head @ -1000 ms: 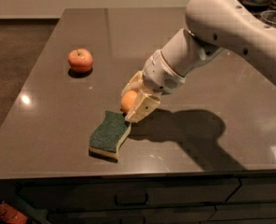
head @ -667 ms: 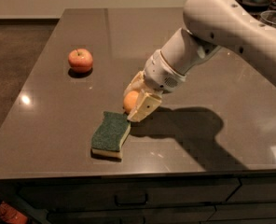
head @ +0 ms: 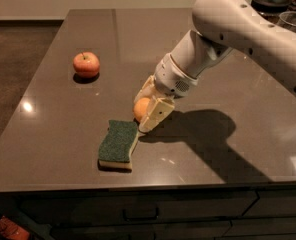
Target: Move orange near sponge
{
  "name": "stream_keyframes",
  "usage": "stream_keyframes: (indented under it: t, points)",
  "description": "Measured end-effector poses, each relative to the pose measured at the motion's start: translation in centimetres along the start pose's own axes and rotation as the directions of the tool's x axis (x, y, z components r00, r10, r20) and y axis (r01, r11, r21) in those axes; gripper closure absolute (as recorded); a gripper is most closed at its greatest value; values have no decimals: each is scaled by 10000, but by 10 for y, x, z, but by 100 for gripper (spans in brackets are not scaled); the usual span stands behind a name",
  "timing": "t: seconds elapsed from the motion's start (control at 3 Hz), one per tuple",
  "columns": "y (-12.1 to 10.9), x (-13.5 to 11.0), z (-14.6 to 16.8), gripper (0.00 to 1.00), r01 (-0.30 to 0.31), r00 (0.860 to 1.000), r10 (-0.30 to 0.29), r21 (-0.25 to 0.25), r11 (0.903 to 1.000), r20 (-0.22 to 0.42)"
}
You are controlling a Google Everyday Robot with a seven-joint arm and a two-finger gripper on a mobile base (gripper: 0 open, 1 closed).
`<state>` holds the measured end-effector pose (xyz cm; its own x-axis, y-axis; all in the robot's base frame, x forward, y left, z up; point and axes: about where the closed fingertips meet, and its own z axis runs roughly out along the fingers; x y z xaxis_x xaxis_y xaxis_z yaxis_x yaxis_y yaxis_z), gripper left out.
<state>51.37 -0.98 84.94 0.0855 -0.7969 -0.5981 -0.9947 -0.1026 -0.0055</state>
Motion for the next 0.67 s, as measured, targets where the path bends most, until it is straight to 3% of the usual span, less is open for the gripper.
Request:
stream_keyframes:
  t: [0.33, 0.67]
  points:
    - [0, -1, 1, 0, 19, 10000, -19, -21, 10000, 0]
    - [0, -1, 1, 0, 19, 10000, -19, -21, 10000, 0]
